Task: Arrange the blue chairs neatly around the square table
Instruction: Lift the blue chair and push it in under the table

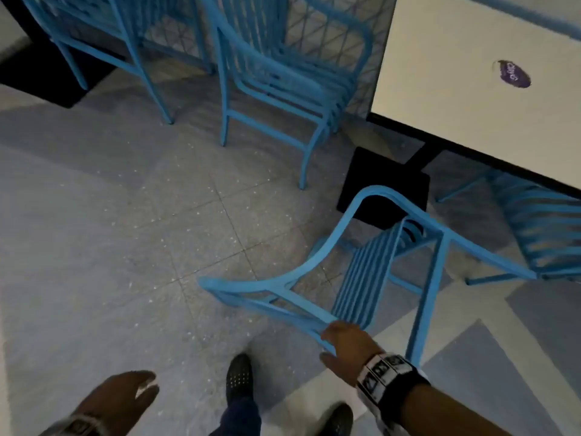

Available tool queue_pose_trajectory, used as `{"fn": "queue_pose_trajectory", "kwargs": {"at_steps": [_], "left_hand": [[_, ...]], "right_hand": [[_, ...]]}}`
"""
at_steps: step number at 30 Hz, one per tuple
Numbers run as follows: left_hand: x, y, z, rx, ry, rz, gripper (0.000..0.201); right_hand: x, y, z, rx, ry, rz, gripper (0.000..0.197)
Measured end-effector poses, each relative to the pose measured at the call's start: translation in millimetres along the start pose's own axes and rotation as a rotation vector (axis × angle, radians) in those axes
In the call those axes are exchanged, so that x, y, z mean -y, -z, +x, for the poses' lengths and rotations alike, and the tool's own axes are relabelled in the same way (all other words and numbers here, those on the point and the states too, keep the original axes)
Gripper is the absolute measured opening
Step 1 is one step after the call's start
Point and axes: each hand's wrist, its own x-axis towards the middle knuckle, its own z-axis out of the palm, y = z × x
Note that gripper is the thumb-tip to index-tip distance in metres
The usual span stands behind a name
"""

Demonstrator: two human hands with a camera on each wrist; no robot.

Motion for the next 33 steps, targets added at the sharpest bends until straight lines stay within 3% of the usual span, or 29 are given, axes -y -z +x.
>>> {"fn": "queue_pose_trajectory", "kwargs": {"at_steps": [4,8,13,16,21,26,30,33], "left_hand": [[-41.1,9.9,41.0,-0.068,-0.138,-0.086,0.046],[-59.6,4.0,57.8,-0.102,-0.172,-0.148,0.058],[-61.8,-8.0,76.7,-0.134,-0.148,-0.260,0.077],[-60.4,-16.0,96.2,-0.155,-0.083,-0.353,0.088],[-69.4,-27.3,112.9,-0.137,0.000,-0.445,0.101],[-101.2,-40.9,113.3,-0.076,-0.106,-0.507,0.107],[-130.2,-49.2,104.5,0.080,-0.193,-0.458,0.086],[-151.8,-61.1,84.6,0.063,-0.196,-0.408,0.066]], "right_hand": [[48.0,13.3,82.1,-0.170,0.194,-0.112,0.064],[96.8,3.4,150.2,-0.151,0.259,-0.193,0.071],[131.2,-2.8,209.8,-0.105,0.232,-0.138,0.035],[132.0,0.3,223.5,-0.103,0.189,-0.132,0.031],[132.5,-0.6,186.3,-0.074,0.137,-0.089,0.042],[103.2,-3.6,111.7,-0.076,0.196,-0.111,0.045],[69.1,24.3,42.0,-0.109,0.225,-0.145,0.049],[37.4,49.1,-12.0,-0.203,0.231,-0.166,0.052]]}}
